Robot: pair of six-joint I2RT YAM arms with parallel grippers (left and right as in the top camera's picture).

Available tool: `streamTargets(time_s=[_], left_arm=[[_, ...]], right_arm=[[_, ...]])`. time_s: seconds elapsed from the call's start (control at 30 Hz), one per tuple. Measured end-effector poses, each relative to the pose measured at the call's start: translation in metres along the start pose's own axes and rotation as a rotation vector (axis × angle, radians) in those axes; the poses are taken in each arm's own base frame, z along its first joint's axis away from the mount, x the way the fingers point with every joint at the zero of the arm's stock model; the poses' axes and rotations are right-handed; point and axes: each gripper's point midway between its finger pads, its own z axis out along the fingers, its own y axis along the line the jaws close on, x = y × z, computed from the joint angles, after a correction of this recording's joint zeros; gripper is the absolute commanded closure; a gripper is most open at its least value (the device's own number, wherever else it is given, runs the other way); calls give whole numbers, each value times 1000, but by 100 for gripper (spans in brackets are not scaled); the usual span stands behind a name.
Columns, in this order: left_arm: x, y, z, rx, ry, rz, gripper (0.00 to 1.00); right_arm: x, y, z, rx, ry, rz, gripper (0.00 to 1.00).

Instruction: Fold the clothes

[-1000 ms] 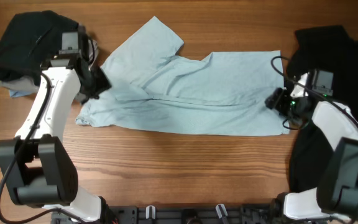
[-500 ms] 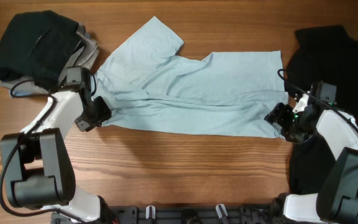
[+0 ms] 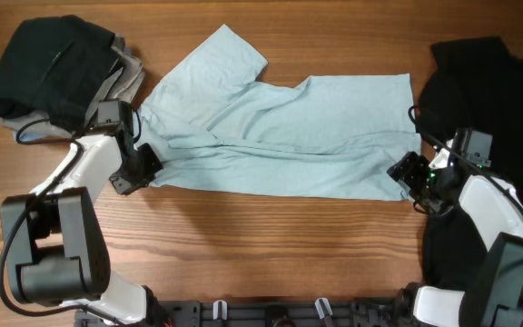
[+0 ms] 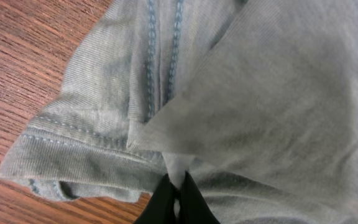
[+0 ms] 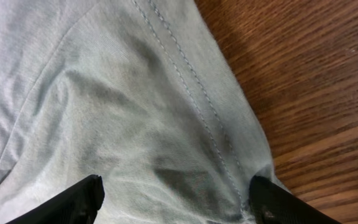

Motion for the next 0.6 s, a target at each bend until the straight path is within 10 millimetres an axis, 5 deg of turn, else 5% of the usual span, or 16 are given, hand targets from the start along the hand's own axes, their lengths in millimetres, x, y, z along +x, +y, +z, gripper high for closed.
streamTargets(time_s=[0.1, 0.3, 0.47, 0.6], left_arm=[[3, 2, 0, -3, 12, -2, 96], [0, 6, 0, 22, 24, -36, 96], [7, 11, -2, 11, 50, -44, 96], [23, 33, -30, -6, 79, -100, 96]], right_arm=[[16, -5, -2, 15, 66, 48, 12], [14, 0, 5, -35, 52, 47, 96], [52, -16, -4, 61, 222, 94, 96], [70, -30, -40, 207, 293, 147, 96]])
